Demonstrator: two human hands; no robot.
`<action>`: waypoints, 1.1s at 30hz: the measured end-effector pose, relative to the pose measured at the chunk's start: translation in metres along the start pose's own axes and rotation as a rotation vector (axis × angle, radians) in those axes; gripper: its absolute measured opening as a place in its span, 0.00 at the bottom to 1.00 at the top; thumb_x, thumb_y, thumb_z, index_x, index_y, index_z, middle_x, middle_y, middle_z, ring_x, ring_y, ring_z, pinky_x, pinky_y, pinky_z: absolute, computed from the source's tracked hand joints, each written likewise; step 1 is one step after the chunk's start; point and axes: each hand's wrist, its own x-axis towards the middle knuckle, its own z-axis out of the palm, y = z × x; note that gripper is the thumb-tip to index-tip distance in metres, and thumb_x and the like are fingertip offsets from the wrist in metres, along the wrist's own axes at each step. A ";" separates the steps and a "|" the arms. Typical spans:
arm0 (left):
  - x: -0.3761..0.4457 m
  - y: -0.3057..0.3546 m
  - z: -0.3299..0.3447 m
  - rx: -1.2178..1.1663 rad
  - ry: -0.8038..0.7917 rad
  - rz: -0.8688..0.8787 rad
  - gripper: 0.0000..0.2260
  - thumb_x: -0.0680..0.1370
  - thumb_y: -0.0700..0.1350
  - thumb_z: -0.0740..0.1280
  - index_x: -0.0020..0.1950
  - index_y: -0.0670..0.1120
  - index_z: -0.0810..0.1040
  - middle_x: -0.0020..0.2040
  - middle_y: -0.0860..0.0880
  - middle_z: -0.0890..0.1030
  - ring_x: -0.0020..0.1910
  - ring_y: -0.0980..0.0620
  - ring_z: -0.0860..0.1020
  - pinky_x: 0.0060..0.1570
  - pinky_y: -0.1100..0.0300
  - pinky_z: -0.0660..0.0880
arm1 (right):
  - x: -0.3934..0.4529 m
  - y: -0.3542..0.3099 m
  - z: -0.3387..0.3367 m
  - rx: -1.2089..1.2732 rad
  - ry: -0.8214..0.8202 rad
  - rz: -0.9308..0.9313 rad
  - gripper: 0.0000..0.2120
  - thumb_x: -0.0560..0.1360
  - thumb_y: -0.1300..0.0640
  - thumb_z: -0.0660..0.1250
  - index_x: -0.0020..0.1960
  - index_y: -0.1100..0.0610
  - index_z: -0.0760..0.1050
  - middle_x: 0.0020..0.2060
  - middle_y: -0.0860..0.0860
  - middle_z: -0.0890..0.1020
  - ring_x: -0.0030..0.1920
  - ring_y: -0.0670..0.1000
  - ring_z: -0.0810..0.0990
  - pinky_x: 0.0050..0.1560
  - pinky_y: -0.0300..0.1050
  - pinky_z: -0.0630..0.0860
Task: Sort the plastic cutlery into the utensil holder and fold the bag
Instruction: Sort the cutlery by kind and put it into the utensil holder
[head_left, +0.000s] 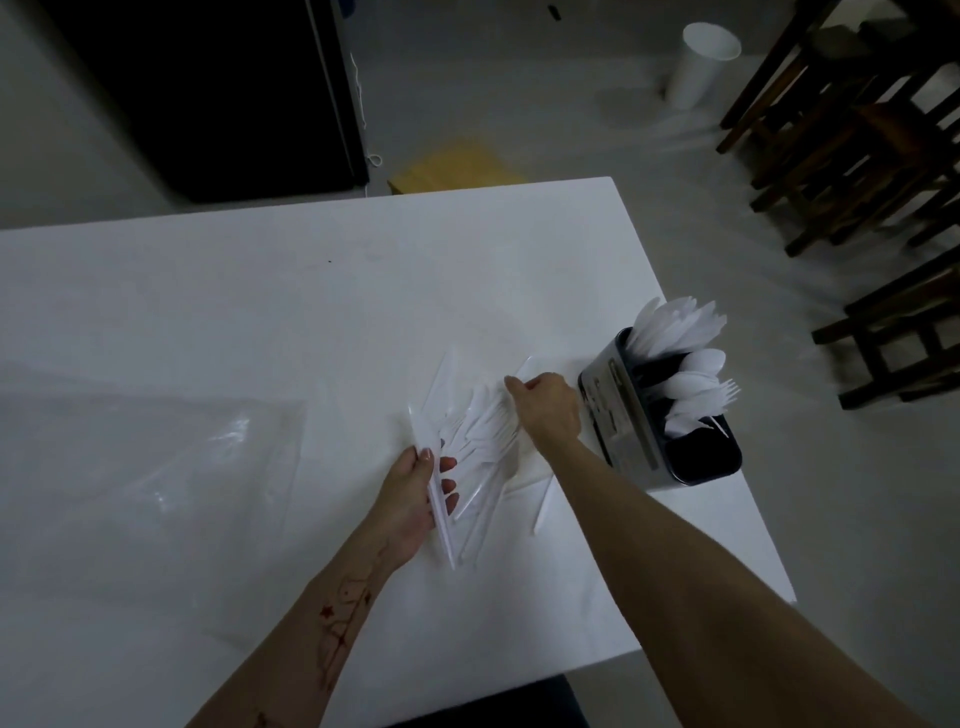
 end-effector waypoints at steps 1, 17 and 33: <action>0.001 -0.001 -0.002 0.004 0.005 0.002 0.12 0.83 0.46 0.55 0.62 0.45 0.73 0.49 0.48 0.76 0.41 0.51 0.73 0.45 0.57 0.74 | 0.005 -0.004 0.001 -0.003 0.002 0.025 0.20 0.74 0.40 0.68 0.47 0.58 0.81 0.44 0.55 0.84 0.46 0.57 0.83 0.42 0.45 0.74; -0.001 0.003 0.012 0.009 -0.006 0.117 0.10 0.81 0.41 0.60 0.61 0.40 0.73 0.54 0.43 0.81 0.50 0.47 0.80 0.47 0.60 0.77 | -0.035 0.009 -0.044 0.545 -0.189 -0.145 0.14 0.74 0.50 0.73 0.44 0.63 0.81 0.34 0.49 0.82 0.30 0.45 0.73 0.29 0.36 0.68; -0.030 -0.026 0.010 0.213 -0.047 0.055 0.07 0.79 0.32 0.62 0.54 0.40 0.73 0.45 0.45 0.77 0.41 0.51 0.77 0.44 0.62 0.77 | -0.085 0.113 -0.034 -0.251 -0.128 -0.152 0.09 0.75 0.51 0.71 0.49 0.54 0.75 0.50 0.51 0.79 0.50 0.54 0.78 0.47 0.47 0.74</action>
